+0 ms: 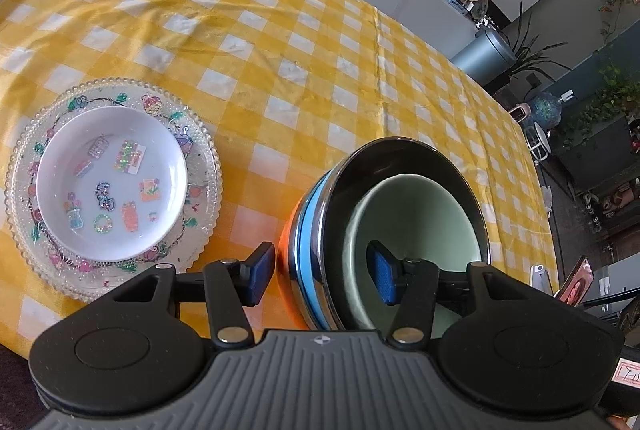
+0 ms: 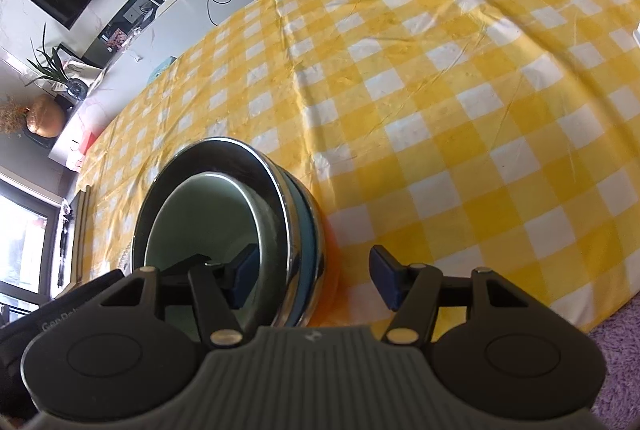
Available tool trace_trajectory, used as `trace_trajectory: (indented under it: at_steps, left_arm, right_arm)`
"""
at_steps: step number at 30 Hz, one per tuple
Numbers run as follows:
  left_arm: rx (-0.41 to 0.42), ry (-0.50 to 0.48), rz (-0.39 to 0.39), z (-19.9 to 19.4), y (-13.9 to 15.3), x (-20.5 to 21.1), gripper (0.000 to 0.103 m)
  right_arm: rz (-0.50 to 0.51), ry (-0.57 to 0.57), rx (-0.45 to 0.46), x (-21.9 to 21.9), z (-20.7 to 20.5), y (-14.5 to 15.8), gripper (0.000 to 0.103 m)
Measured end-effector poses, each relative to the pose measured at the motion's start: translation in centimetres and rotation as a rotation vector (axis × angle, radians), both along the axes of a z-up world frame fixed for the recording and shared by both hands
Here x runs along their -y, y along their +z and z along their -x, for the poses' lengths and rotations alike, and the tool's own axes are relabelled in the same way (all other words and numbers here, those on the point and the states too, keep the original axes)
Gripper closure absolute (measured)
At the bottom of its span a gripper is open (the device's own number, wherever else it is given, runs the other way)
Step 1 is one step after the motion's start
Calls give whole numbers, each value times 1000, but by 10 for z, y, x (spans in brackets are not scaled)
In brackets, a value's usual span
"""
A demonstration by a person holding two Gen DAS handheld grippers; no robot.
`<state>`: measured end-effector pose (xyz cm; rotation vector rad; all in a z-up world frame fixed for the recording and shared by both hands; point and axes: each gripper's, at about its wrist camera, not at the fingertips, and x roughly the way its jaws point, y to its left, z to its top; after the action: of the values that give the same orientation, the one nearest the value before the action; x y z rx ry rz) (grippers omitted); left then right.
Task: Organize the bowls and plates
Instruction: 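Grip the nested bowl stack rim with both tools and lift it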
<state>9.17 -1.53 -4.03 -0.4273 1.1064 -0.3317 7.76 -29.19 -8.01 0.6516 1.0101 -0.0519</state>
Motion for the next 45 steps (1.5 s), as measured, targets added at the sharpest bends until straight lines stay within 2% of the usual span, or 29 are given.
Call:
trace_trajectory:
  at_steps: [8,16,32,45]
  left_arm:
    - [-24,5,8,-3,-8,4,45]
    - [-34,13,15,-5,-11,4,47]
    - [-26,4,0,-5,-8,7,51]
    - [4,20,27,9,13,-9,51]
  right_arm:
    - [-117,-17,-10,8,-3,-15,50]
    - [-186,-24,-13,9,-7,-24,55]
    - [-205,-56,-14,13,-3,-26,58]
    - [-157,-37,22,0,5,-1,59]
